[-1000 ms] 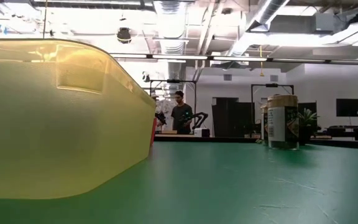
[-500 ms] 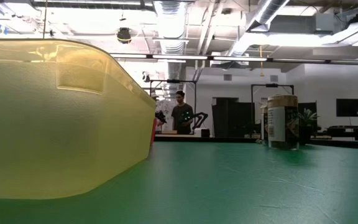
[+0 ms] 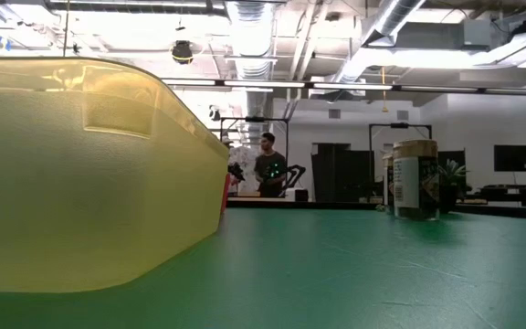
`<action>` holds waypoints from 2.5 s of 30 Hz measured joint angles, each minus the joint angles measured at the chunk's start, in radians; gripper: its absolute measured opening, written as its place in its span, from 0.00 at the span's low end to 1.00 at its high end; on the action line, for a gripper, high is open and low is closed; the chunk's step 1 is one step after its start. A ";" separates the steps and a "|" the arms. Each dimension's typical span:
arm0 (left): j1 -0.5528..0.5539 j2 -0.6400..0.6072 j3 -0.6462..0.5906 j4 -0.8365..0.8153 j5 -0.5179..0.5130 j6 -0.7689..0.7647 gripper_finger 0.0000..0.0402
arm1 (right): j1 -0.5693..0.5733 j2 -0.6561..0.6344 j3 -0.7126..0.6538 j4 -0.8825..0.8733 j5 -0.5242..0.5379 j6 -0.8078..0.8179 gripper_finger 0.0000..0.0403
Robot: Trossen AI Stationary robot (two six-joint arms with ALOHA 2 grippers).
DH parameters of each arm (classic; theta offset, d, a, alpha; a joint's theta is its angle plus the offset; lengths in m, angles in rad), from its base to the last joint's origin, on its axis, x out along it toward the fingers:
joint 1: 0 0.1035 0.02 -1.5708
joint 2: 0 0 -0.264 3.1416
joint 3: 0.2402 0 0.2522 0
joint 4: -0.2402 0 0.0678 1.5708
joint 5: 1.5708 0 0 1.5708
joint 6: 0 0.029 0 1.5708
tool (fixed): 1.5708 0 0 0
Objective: Sort spices by type
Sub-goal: Put the black seasoning can into the orange bin
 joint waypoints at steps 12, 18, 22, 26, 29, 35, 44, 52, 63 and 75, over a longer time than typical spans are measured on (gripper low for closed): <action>0.000 0.000 0.000 0.000 0.000 -0.015 0.91 | -0.003 -0.170 -0.327 0.003 -0.008 0.065 0.71; 0.000 -0.001 0.000 0.000 0.000 -0.023 0.91 | -0.033 -0.257 -0.503 0.150 -0.004 0.069 0.71; 0.000 0.000 0.000 -0.001 0.000 -0.025 0.91 | -0.046 -0.296 -0.621 0.278 -0.004 0.078 0.71; 0.000 0.000 0.000 -0.001 0.001 -0.041 0.91 | -0.057 -0.298 -0.667 0.306 -0.004 0.081 0.71; 0.000 0.000 0.000 -0.001 0.001 -0.050 0.91 | -0.060 -0.299 -0.694 0.329 -0.006 0.081 0.71; 0.000 -0.001 0.000 -0.002 0.001 -0.052 0.91 | -0.035 -0.301 -0.750 0.413 -0.053 0.085 0.71; 0.000 0.000 0.000 -0.002 0.002 -0.054 0.91 | -0.016 -0.315 -0.754 0.430 -0.024 0.068 0.71; 0.000 -0.001 0.000 -0.001 0.002 -0.033 0.91 | -0.056 -0.315 -0.754 0.460 0.029 0.034 0.71; 0.000 0.000 0.000 -0.001 0.002 -0.047 0.91 | -0.086 -0.319 -0.732 0.451 0.021 0.063 0.71; 0.000 -0.001 0.000 0.000 0.023 -0.056 0.91 | -0.056 -0.313 -0.771 0.510 0.021 0.065 0.71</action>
